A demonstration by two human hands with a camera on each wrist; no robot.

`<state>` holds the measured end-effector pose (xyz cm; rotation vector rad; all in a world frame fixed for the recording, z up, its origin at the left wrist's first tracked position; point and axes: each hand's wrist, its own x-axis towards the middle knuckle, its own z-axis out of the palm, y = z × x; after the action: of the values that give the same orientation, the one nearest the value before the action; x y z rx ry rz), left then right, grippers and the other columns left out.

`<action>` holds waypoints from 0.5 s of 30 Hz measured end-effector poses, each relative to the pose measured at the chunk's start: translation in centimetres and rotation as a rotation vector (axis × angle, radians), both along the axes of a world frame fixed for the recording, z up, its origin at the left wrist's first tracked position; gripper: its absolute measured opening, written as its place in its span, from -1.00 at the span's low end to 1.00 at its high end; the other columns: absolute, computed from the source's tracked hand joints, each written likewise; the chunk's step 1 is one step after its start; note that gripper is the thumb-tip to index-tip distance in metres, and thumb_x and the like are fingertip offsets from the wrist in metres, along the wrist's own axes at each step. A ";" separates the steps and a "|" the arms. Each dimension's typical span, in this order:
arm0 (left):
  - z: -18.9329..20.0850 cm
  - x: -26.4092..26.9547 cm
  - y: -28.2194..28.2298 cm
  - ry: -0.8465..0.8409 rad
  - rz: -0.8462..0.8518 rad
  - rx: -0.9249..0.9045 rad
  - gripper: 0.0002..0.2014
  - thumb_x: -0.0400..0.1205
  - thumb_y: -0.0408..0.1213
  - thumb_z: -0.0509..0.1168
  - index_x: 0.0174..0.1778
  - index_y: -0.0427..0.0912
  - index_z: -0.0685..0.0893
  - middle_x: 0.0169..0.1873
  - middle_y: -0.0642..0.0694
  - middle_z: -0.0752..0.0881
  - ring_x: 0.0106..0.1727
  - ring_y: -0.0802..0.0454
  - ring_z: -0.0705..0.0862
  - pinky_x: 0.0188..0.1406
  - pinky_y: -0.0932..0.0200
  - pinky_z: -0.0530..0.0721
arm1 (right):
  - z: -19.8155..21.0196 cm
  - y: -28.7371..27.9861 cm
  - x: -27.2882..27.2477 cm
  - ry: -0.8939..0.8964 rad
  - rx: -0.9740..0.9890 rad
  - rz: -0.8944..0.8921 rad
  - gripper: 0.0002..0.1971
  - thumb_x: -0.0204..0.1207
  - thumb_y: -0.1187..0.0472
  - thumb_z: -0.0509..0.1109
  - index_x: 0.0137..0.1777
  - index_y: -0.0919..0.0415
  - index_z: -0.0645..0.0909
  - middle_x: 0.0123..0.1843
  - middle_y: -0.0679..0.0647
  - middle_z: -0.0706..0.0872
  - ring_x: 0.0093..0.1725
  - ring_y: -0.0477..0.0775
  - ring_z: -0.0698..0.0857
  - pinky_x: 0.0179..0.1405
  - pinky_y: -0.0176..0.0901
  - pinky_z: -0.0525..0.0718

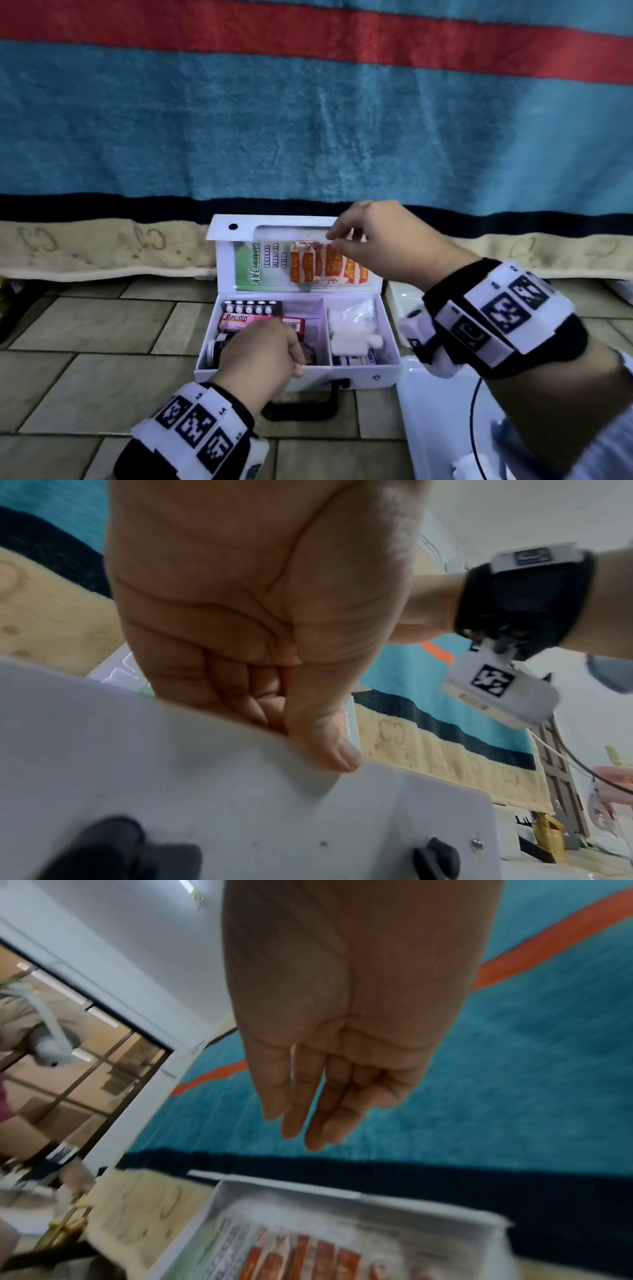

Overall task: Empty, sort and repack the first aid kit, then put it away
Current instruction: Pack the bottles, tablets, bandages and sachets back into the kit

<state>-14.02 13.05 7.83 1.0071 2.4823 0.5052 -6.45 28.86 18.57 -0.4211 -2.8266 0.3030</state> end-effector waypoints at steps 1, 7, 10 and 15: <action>-0.1 0.0 0.0 0.010 -0.005 -0.005 -0.76 0.44 -0.27 0.48 -0.50 0.08 0.65 -0.31 0.14 0.80 -0.13 0.19 0.75 -0.25 0.34 0.58 | 0.5 0.2 1.8 0.004 -0.021 0.000 -0.83 0.52 0.11 0.39 0.04 0.04 0.77 -0.06 -0.11 0.72 -0.22 -0.20 0.59 -0.27 -0.56 0.42; -0.5 0.1 -0.1 0.100 -0.040 0.019 -0.76 0.43 -0.30 0.48 -0.50 0.06 0.65 -0.37 0.14 0.76 -0.20 0.21 0.70 -0.33 0.30 0.50 | -1.6 3.4 14.6 -0.244 -0.110 -0.293 -0.84 0.47 0.03 0.45 0.00 -0.04 0.77 -0.17 -0.15 0.76 -0.22 -0.23 0.66 -0.23 -0.53 0.51; -0.6 0.1 -0.1 0.098 -0.049 0.019 -0.77 0.41 -0.29 0.51 -0.52 0.05 0.67 -0.43 0.15 0.74 -0.25 0.20 0.68 -0.34 0.28 0.52 | -5.0 4.6 20.8 -0.526 -0.079 -0.453 -0.76 0.48 -0.02 0.43 0.13 -0.08 0.70 -0.28 -0.28 0.61 -0.30 -0.34 0.54 -0.32 -0.57 0.44; -0.5 0.0 -0.4 0.059 -0.086 0.026 -0.79 0.36 -0.28 0.55 -0.53 0.04 0.71 -0.43 0.15 0.75 -0.24 0.13 0.71 -0.27 0.27 0.57 | -10.0 4.2 27.9 -0.731 -0.119 -0.576 -0.60 0.44 -0.03 0.45 0.30 -0.12 0.59 0.22 -0.17 0.66 0.04 -0.21 0.58 -0.02 -0.37 0.48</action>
<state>-14.00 12.67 7.28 1.1493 2.4765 0.4885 21.43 33.04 8.53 -1.6128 -3.1572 0.2213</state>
